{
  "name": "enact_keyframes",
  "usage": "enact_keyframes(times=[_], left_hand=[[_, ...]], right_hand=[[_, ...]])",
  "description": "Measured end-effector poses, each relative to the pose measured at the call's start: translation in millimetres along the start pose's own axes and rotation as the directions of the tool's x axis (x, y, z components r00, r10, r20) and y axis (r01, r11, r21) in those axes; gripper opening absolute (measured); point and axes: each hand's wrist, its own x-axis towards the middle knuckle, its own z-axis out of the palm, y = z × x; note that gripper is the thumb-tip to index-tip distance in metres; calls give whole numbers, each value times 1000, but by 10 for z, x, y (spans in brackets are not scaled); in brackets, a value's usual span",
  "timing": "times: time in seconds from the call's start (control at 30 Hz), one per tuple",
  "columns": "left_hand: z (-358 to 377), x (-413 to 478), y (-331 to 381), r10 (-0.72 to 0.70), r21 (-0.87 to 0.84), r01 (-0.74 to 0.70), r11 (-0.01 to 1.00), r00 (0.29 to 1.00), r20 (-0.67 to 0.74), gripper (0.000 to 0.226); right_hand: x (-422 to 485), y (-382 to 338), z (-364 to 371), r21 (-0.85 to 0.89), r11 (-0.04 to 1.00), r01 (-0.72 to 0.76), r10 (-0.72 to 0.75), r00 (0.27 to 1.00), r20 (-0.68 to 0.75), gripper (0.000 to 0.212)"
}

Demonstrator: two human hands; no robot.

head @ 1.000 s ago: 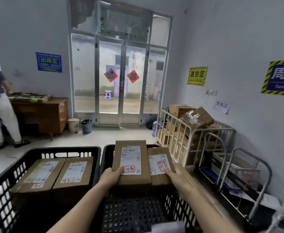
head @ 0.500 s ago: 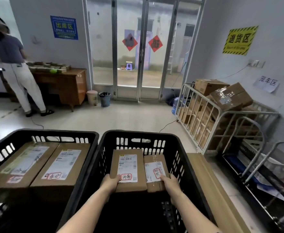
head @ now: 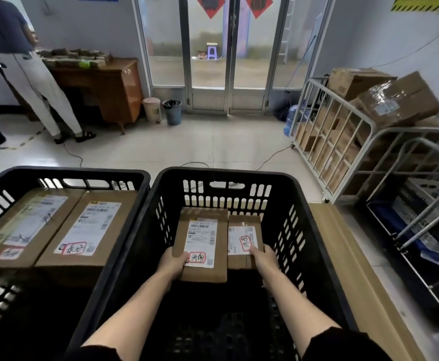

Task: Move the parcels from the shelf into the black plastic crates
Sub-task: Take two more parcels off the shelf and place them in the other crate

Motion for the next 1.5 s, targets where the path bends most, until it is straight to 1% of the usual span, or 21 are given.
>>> enact_keyframes(times=[0.07, 0.2, 0.33, 0.47, 0.53, 0.6, 0.63, 0.67, 0.7, 0.73, 0.77, 0.8, 0.83, 0.87, 0.9, 0.93, 1.0, 1.17, 1.33, 1.5], left_hand=[[24, 9, -25, 6, 8, -6, 1000, 1000, -15, 28], [73, 22, -46, 20, 30, -19, 999, 999, -44, 28], [128, 10, -40, -17, 47, 20, 999, 997, -77, 30], [133, 33, -38, -87, 71, 90, 993, 995, -43, 38], [123, 52, -29, -114, 79, 117, 990, 993, -31, 40], [132, 63, -15, -126, 108, 128, 986, 992, -26, 43], [144, 57, -4, -110, 168, 115, 979, 993, -36, 47], [153, 48, 3, -65, 271, 77, 959, 996, -53, 52], [163, 30, 12, 13, 392, 13, 920, 998, -63, 60], [168, 6, 27, 115, 508, -72, 858, 992, -52, 69], [171, -13, 40, 220, 608, -165, 776, 975, -16, 77], [174, -18, 49, 302, 689, -249, 681, 952, 45, 83], [178, -12, 54, 346, 746, -314, 588, 931, 119, 87], [181, 5, 52, 353, 780, -361, 511, 916, 192, 90], [180, 27, 40, 337, 796, -394, 461, 907, 254, 92], [176, 42, 23, 312, 799, -416, 435, 902, 299, 93], [166, 67, -14, 282, 792, -438, 425, 896, 344, 93], [158, 130, 2, 258, 790, -444, 423, 895, 364, 93], [165, 170, 22, 244, 790, -443, 423, 896, 372, 93], [161, 146, 16, 240, 793, -440, 422, 897, 370, 92]], right_hand=[[18, 29, 19, -15, 1000, 7, -7, 1000, -9, 33], [42, 40, 38, -114, 993, 36, -42, 998, -52, 36], [71, -1, 36, -195, 980, 38, -52, 996, -67, 36], [68, 23, 29, -211, 977, 31, -51, 995, -90, 35], [54, 39, 35, -188, 981, 38, -58, 993, -99, 36], [30, 28, 37, -191, 981, 23, -42, 995, -94, 41], [20, 22, 33, -263, 965, 13, -43, 993, -107, 49], [6, 21, 28, -402, 915, 15, -74, 989, -132, 57], [-26, 18, 23, -561, 827, 39, -147, 978, -149, 63], [-62, 20, 29, -697, 710, 95, -262, 956, -136, 66], [-99, 28, 47, -791, 586, 177, -387, 918, -81, 65], [-130, 34, 80, -837, 477, 268, -485, 875, 3, 63], [-157, 37, 120, -849, 399, 346, -535, 840, 91, 60], [-170, 43, 160, -843, 352, 406, -546, 821, 167, 57], [-177, 53, 189, -833, 327, 446, -538, 813, 224, 55], [-181, 62, 204, -832, 303, 465, -521, 812, 264, 54], [-178, 82, 202, -840, 268, 472, -497, 815, 299, 53], [-145, 104, 186, -836, 264, 481, -481, 817, 318, 53], [-96, 155, 217, -847, 248, 470, -501, 811, 304, 49], [-99, 228, 246, -854, 255, 453, -506, 815, 281, 48]])
